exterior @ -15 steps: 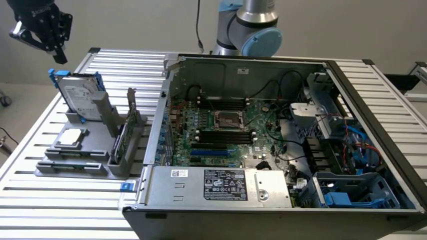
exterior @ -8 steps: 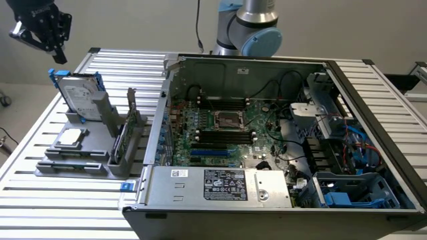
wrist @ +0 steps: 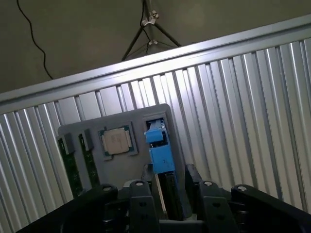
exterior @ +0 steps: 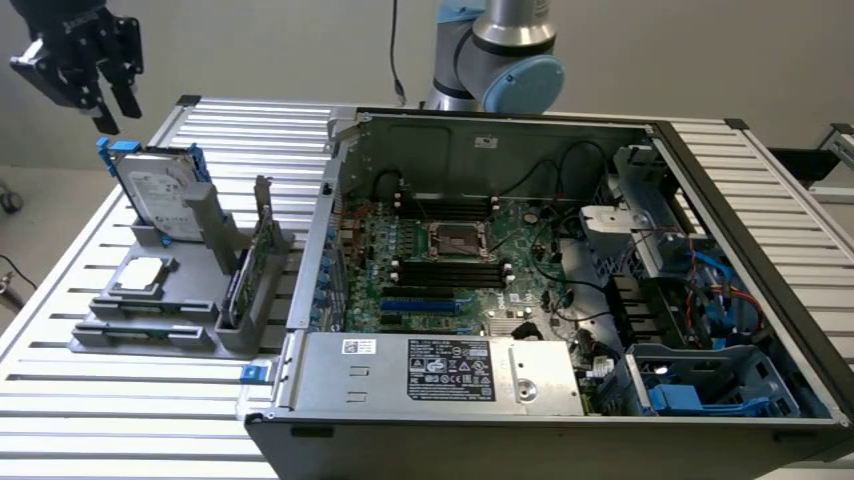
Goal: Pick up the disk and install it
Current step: 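Pick up the disk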
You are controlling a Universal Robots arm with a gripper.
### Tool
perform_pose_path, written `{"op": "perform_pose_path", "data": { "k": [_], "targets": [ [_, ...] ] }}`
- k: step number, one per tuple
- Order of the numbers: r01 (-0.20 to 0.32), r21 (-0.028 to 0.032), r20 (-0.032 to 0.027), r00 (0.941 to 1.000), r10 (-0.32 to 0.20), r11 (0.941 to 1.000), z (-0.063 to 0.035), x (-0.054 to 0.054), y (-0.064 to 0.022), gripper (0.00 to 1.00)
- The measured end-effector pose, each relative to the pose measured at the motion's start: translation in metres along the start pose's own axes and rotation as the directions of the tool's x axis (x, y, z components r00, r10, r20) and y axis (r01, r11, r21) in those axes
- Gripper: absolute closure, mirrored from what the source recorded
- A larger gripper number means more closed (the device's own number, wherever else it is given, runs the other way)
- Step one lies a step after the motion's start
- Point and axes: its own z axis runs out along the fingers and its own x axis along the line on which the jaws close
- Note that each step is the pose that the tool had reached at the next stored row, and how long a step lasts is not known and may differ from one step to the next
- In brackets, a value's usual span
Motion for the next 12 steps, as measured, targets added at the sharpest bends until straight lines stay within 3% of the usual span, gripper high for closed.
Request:
{"op": "perform_pose_path", "data": {
  "k": [3, 7, 12],
  "targets": [
    [0.053, 0.0022, 0.0004, 0.9986, -0.053, 0.9986, 0.0001, 0.0000, 0.0001, 0.46],
    [0.126, 0.0053, 0.0007, 0.9920, -0.126, 0.9920, 0.0011, 0.0000, 0.0002, 0.46],
    [0.202, 0.0085, 0.0012, 0.9793, -0.202, 0.9793, 0.0042, 0.0001, 0.0012, 0.46]
  ]
}}
